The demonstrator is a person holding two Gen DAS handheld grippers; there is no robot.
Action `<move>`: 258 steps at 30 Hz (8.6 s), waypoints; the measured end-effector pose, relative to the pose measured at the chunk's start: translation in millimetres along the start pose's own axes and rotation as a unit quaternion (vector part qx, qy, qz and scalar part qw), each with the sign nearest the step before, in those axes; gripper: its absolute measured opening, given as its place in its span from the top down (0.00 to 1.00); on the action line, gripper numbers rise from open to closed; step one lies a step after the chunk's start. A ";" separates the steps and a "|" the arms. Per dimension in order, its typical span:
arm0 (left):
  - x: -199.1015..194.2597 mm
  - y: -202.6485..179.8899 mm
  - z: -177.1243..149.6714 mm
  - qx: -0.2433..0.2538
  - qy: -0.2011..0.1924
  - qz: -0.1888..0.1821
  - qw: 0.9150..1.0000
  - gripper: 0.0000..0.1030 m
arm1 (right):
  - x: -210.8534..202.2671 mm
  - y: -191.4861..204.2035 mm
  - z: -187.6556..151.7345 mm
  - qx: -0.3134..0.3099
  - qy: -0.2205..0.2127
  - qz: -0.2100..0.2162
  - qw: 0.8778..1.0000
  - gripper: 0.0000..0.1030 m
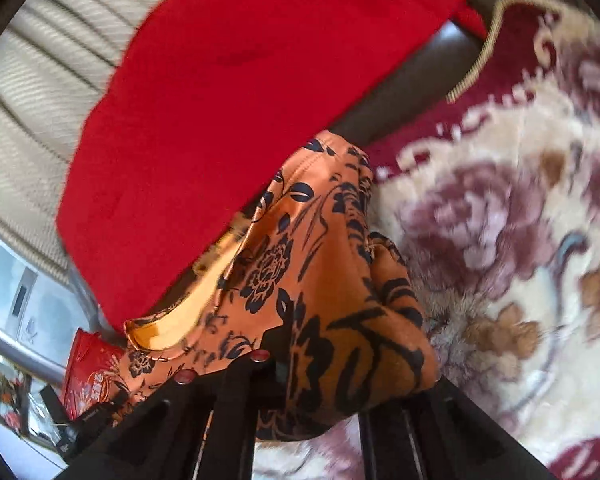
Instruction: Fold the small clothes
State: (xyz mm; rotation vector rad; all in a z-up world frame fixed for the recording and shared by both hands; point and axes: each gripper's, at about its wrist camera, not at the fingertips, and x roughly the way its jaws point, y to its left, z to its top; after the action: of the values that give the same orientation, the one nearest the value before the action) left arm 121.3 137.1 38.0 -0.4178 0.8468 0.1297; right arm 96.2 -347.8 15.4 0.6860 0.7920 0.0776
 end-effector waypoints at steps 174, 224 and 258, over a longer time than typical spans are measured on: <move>-15.6 -11.2 -32.8 0.153 0.013 -0.008 0.988 0.40 | -79.8 -95.9 -49.8 0.022 0.023 0.070 0.997 0.24; 7.8 -80.0 -156.0 0.217 0.067 -0.061 0.972 0.33 | 65.8 -112.5 41.7 -0.026 0.200 0.138 0.970 0.47; -39.2 94.9 -135.2 -0.014 0.102 -0.080 0.991 0.31 | -17.3 -24.9 -103.0 -0.053 0.074 0.247 0.965 0.01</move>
State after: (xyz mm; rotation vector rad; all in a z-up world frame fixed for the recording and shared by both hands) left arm -25.2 170.5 -41.1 -0.5309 1.0089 -0.0510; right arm 9.4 -317.2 -40.0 0.7685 0.7376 0.6258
